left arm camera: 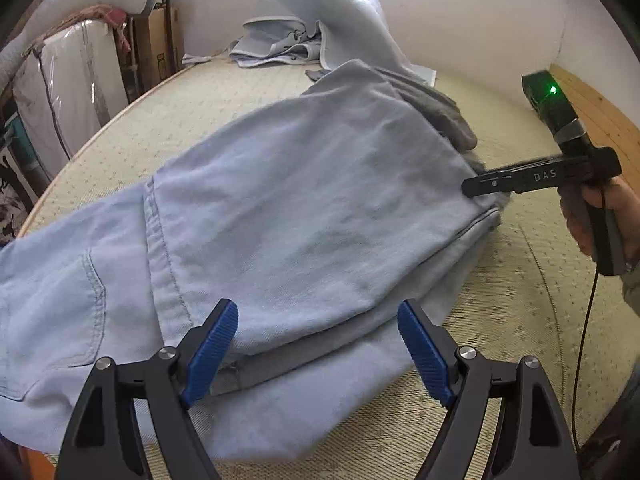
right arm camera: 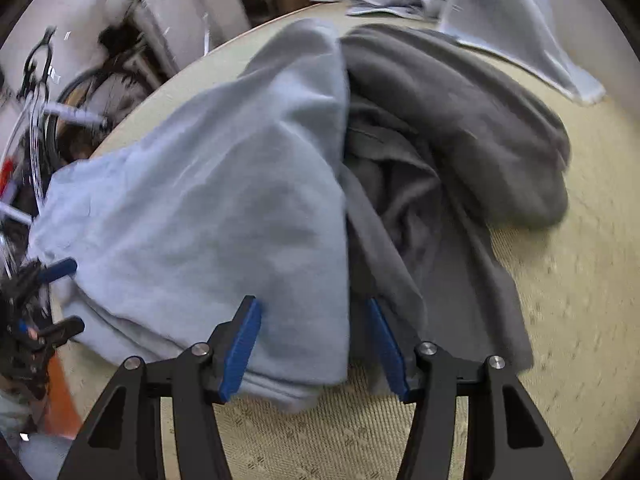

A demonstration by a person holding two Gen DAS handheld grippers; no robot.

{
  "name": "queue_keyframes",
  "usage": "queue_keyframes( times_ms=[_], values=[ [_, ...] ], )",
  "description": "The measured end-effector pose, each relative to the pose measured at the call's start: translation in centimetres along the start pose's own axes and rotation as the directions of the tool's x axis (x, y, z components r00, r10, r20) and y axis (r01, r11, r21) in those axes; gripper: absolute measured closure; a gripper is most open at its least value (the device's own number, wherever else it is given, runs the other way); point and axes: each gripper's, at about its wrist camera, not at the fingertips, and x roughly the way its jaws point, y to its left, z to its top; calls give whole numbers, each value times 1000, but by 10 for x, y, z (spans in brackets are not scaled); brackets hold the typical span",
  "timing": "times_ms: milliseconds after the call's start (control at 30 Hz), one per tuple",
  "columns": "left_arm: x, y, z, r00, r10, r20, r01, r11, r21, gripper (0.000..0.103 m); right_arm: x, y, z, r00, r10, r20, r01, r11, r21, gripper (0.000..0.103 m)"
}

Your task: Fold clothes

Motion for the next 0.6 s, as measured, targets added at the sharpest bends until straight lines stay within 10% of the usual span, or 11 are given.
queue_keyframes(
  times_ms=[100, 300, 600],
  values=[
    [-2, -12, 13, 1000, -3, 29, 2, 1000, 30, 18, 3, -8, -9, 999, 51, -12, -50, 996, 69, 45],
    [-19, -81, 37, 990, -32, 137, -3, 969, 246, 18, 12, -13, -16, 984, 179, -26, -175, 978, 114, 86],
    [23, -189, 38, 956, 84, 282, -235, 794, 561, 18, -35, 3, 6, 925, 379, 26, -377, 908, 183, 93]
  ],
)
